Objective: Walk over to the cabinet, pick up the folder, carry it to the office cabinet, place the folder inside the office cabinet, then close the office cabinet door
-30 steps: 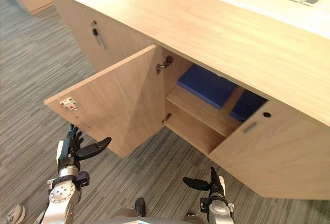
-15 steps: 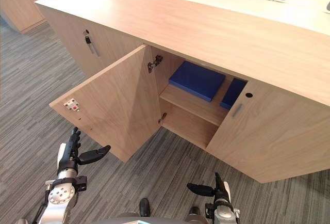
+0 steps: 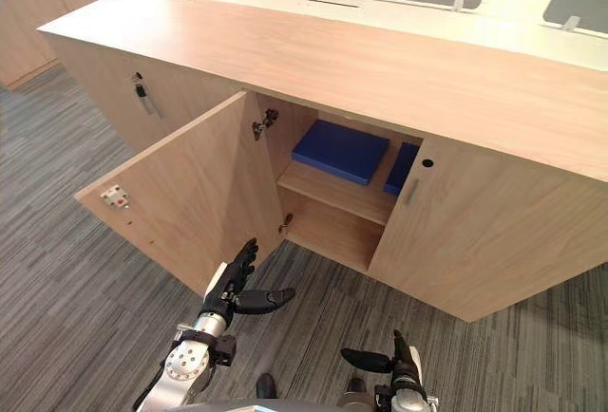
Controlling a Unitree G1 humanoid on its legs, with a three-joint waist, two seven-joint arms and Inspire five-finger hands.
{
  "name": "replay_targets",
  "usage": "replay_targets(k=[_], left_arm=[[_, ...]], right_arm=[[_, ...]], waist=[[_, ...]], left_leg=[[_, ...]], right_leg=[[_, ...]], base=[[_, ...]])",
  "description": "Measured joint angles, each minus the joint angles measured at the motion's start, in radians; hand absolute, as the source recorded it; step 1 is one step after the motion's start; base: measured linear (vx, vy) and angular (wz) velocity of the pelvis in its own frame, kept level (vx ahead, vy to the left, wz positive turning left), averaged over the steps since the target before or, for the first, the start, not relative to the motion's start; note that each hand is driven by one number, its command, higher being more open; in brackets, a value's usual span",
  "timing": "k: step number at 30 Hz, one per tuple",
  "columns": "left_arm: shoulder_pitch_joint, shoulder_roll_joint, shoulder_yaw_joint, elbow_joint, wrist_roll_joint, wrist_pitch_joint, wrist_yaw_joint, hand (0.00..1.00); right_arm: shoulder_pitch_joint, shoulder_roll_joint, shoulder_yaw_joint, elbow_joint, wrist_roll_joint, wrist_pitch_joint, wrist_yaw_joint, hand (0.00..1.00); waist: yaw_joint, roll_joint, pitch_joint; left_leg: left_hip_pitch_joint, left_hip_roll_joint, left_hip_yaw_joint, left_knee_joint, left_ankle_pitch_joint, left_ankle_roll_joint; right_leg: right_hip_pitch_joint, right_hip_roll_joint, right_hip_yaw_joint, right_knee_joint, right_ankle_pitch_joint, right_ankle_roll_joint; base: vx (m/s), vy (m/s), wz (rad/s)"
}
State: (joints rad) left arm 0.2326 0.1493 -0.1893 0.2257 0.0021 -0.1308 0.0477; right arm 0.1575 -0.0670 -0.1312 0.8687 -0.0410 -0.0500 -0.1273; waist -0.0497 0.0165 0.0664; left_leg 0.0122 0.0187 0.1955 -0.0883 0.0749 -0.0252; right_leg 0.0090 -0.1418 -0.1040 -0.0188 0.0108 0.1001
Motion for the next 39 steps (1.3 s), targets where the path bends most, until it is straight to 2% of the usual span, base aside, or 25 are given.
replay_targets(k=[4,5,7,13,16,17,25,29,30,34,39], left_arm=[[0.043,-0.009,0.077,0.004,-0.001,0.0,-0.003,1.0],[0.059,-0.022,0.143,0.02,-0.002,0.004,-0.001,1.0],[0.064,-0.023,0.19,0.03,-0.002,0.015,0.005,1.0],[0.066,-0.02,0.461,0.104,-0.006,0.036,0.096,1.0],[0.072,-0.017,0.522,0.106,-0.024,0.049,0.126,1.0],[0.072,-0.015,0.545,0.109,-0.028,0.052,0.136,1.0],[0.047,0.044,0.582,0.137,-0.042,0.056,0.17,1.0],[-0.017,0.128,0.584,0.166,-0.04,0.056,0.175,1.0],[-0.034,0.153,0.584,0.177,-0.039,0.056,0.175,1.0],[-0.107,0.239,0.575,0.179,-0.037,0.057,0.173,1.0],[-0.167,0.272,0.535,0.179,-0.014,0.055,0.158,1.0]], right_arm=[[0.0,0.001,-0.038,0.012,0.001,0.003,-0.001,1.0],[0.002,0.001,-0.062,0.015,0.004,0.006,-0.004,1.0],[0.003,-0.001,-0.063,0.017,0.006,0.007,-0.006,1.0],[0.0,0.003,-0.075,-0.003,0.008,0.007,-0.009,1.0],[0.013,0.002,-0.075,-0.019,0.007,0.01,-0.009,1.0],[0.012,0.002,-0.074,-0.019,0.007,0.015,-0.009,1.0],[0.013,0.0,-0.057,-0.018,0.005,0.017,-0.009,1.0],[0.012,-0.001,-0.056,-0.017,0.005,0.017,-0.006,1.0],[0.012,-0.001,-0.055,-0.016,0.005,0.017,-0.005,1.0],[0.009,-0.01,-0.049,-0.015,0.005,0.016,0.0,1.0],[0.009,-0.026,-0.035,-0.014,0.006,0.015,0.005,1.0]], waist=[[0.001,-0.001,-0.001],[0.002,-0.001,-0.001],[0.002,-0.001,0.0],[0.016,-0.002,0.0],[0.034,-0.003,0.001],[0.035,-0.003,0.001],[0.034,-0.005,0.002],[0.034,-0.008,0.002],[0.034,-0.008,0.002],[0.031,-0.012,0.002],[0.023,-0.017,0.003]], left_leg=[[0.005,0.002,-0.015,0.0,-0.003,0.002],[0.01,0.003,-0.023,0.0,-0.003,0.001],[0.016,0.003,-0.03,0.0,-0.004,0.001],[0.027,0.001,-0.062,-0.001,-0.006,0.0],[0.028,0.0,-0.071,-0.006,-0.009,-0.005],[0.026,0.001,-0.076,-0.006,-0.009,-0.005],[0.001,-0.001,-0.085,-0.006,-0.014,-0.003],[0.005,0.001,-0.081,-0.005,-0.022,-0.013],[0.008,0.003,-0.077,-0.001,-0.021,-0.01],[0.016,0.012,-0.065,0.0,-0.024,-0.013],[0.036,0.021,-0.048,0.0,-0.039,-0.02]], right_leg=[[0.01,0.005,0.009,-0.016,0.004,0.001],[0.018,0.005,0.003,-0.017,0.004,0.002],[0.028,0.005,-0.006,-0.017,0.004,0.002],[0.048,0.001,-0.03,-0.015,0.0,-0.003],[0.048,0.001,-0.037,-0.008,-0.014,-0.016],[0.047,0.001,-0.042,-0.007,-0.021,-0.01],[0.035,0.004,-0.036,-0.022,-0.026,-0.012],[0.037,0.007,-0.028,-0.02,-0.025,-0.019],[0.038,0.009,-0.024,-0.021,-0.019,-0.01],[0.042,0.02,-0.012,-0.022,-0.019,-0.012],[0.049,0.026,-0.004,-0.018,-0.018,-0.013]], base=[[0.1,-0.029,-0.12],[0.07,-0.018,0.04],[0.04,-0.015,0.12],[-0.06,-0.008,0.13],[-0.14,-0.004,0.1],[-0.1,-0.003,0.12],[-0.03,0.004,0.03],[0.09,-0.007,-0.04],[0.14,-0.02,-0.13],[0.13,-0.028,-0.12],[0.06,-0.02,-0.11]])
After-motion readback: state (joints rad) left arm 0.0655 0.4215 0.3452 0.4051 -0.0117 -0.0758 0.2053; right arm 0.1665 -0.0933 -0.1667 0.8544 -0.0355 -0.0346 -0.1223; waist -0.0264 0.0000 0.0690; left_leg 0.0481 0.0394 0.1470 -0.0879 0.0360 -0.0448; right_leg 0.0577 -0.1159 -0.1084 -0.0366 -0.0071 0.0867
